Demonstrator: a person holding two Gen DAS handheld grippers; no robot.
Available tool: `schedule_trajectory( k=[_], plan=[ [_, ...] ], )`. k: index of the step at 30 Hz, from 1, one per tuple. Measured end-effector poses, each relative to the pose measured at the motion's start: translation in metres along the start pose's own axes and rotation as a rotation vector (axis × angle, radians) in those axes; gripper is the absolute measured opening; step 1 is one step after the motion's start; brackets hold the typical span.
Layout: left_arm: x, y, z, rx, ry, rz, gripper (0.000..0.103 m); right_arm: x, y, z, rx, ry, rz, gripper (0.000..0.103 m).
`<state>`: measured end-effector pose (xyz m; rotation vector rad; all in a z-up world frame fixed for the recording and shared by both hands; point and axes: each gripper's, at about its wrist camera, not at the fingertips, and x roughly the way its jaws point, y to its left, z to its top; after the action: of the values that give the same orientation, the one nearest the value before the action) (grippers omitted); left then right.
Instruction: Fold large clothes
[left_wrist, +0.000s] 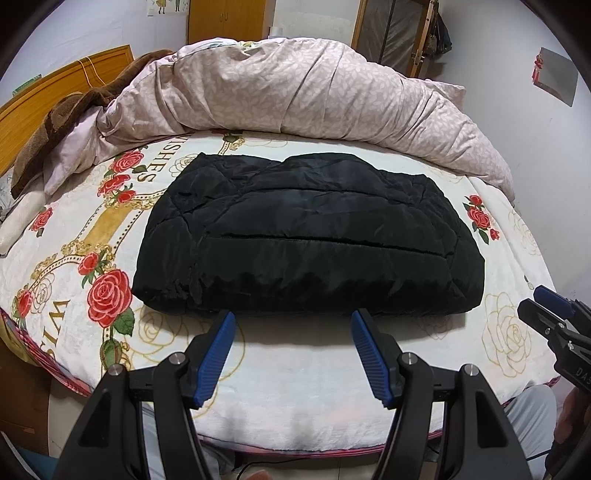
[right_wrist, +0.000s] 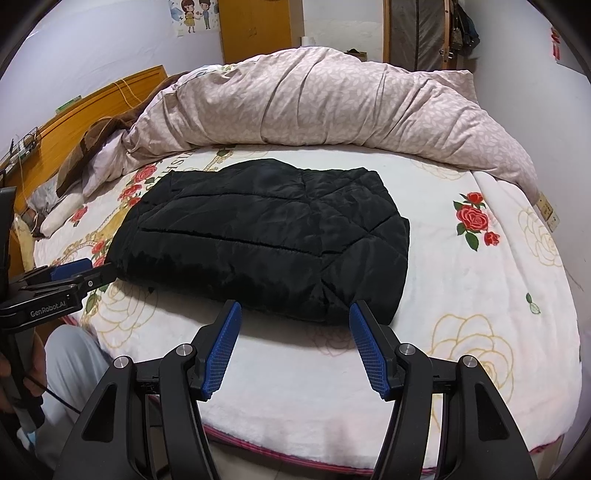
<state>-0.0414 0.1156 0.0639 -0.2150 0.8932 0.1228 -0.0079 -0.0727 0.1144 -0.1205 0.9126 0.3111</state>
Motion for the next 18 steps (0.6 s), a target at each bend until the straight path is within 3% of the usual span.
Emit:
schedule_trajectory(
  k=[18],
  plan=[
    [0.0040,0.0008,-0.0008,0.004,0.008,0.005,0.067,0.0044,-0.0007,-0.0010,0.004,0.011,-0.001,0.061]
  ],
)
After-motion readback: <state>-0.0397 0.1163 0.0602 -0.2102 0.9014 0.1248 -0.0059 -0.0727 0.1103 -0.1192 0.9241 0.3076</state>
